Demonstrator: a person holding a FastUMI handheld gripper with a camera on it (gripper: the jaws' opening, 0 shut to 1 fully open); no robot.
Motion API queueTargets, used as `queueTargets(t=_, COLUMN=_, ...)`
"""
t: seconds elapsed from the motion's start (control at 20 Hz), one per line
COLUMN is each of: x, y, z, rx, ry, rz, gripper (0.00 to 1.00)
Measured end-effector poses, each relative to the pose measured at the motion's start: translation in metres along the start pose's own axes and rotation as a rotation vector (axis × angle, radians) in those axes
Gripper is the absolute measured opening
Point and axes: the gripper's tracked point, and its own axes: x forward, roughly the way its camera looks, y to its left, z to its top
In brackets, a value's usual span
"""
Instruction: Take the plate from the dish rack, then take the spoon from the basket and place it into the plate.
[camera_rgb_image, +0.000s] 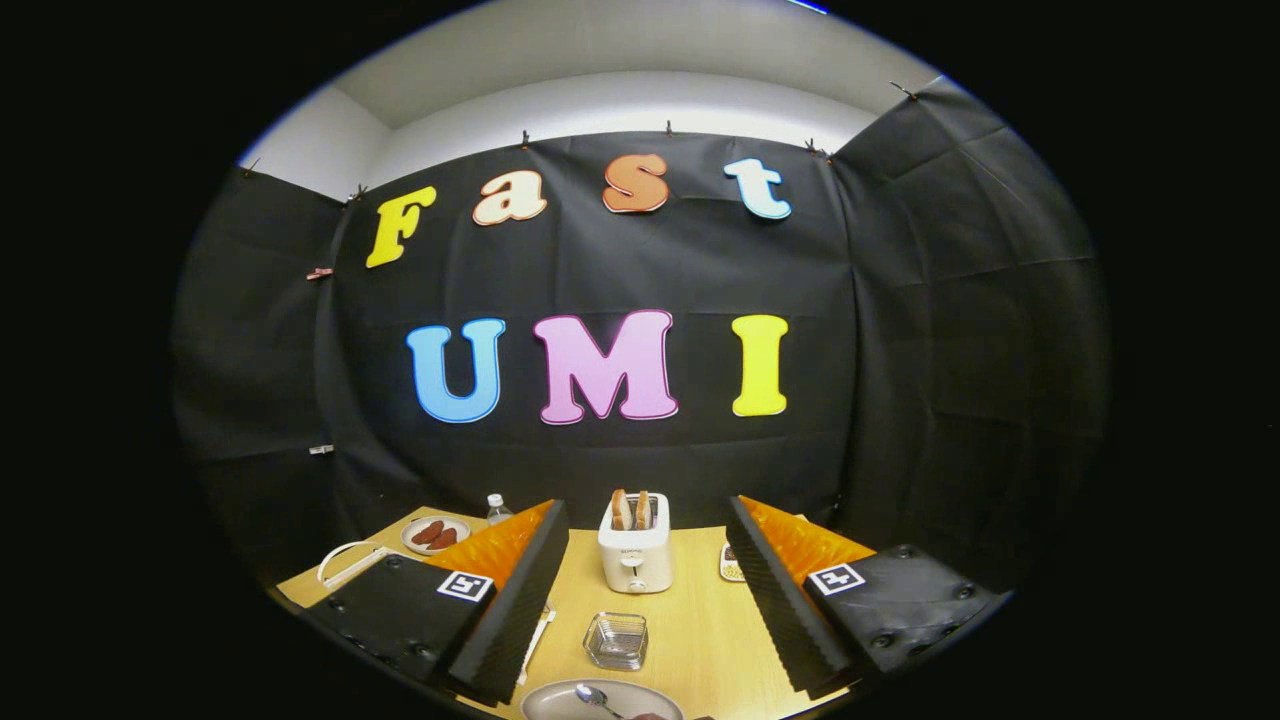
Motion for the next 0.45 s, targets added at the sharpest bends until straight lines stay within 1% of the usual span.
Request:
queueTargets(t=0.15, x=-0.005, y=0.011, z=-0.004, rx=0.021, ry=0.000, rz=-0.031, gripper=0.98)
queueTargets(t=0.45, x=-0.021, y=0.007, z=-0.014, rx=0.022, ry=-0.011, rz=-0.117, gripper=0.98)
